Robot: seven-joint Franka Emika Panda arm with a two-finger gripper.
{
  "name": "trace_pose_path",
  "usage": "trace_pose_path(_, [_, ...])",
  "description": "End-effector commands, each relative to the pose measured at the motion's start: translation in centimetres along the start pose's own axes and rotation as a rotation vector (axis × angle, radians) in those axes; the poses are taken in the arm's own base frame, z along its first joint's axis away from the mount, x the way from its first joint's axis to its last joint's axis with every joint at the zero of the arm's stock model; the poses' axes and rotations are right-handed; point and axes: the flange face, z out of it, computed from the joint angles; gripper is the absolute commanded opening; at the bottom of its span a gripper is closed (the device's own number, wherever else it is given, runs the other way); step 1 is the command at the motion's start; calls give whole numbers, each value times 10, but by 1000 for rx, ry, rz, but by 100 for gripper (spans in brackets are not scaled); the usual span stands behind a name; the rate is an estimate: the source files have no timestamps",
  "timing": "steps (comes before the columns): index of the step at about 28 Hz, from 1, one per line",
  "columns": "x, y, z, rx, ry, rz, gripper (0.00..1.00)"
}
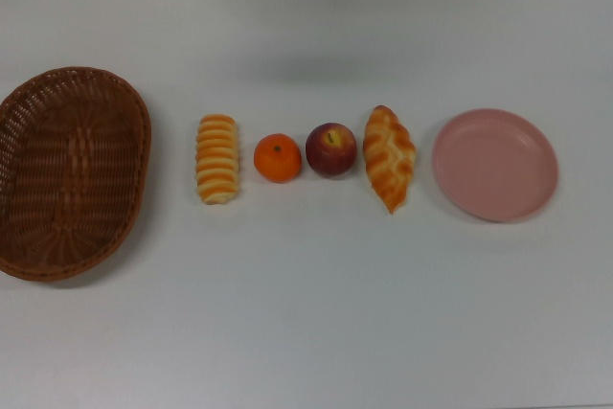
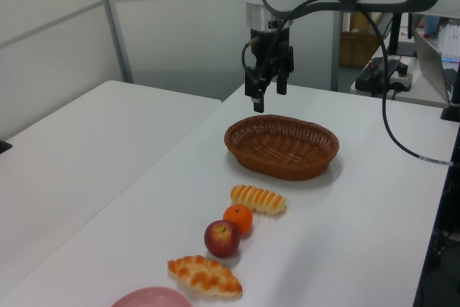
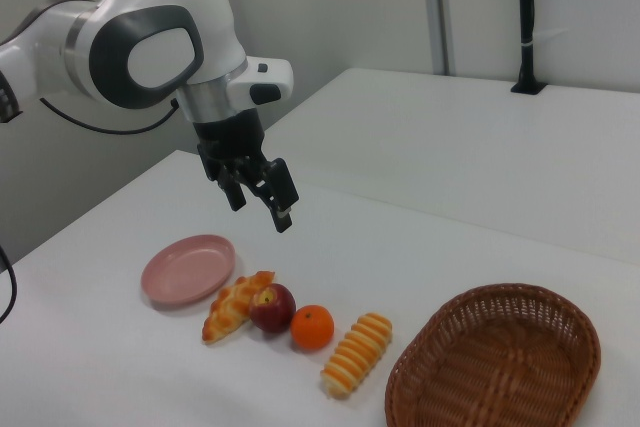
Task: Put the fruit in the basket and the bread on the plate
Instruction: 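Lower the gripper onto the red apple and close on it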
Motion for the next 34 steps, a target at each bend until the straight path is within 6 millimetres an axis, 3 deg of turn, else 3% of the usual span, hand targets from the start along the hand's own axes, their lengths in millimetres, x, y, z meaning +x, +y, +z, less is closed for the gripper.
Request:
trace_pose_path(1, [5, -4, 9, 22, -5, -22, 100])
trace_pose_path(10, [17, -7, 37, 23, -52, -44, 100])
trace_pose_path(15, [29, -35, 64, 2, -66, -100, 100])
trace_pose_path(16, [32, -48, 77, -16, -66, -126, 100])
trace_pose_path(21, [27, -74, 120, -33, -80, -173, 100])
trace_pose_path(26, [27, -93, 151, -33, -97, -204, 100])
trace_pose_path(34, [44, -113, 208, -35, -116, -230, 100])
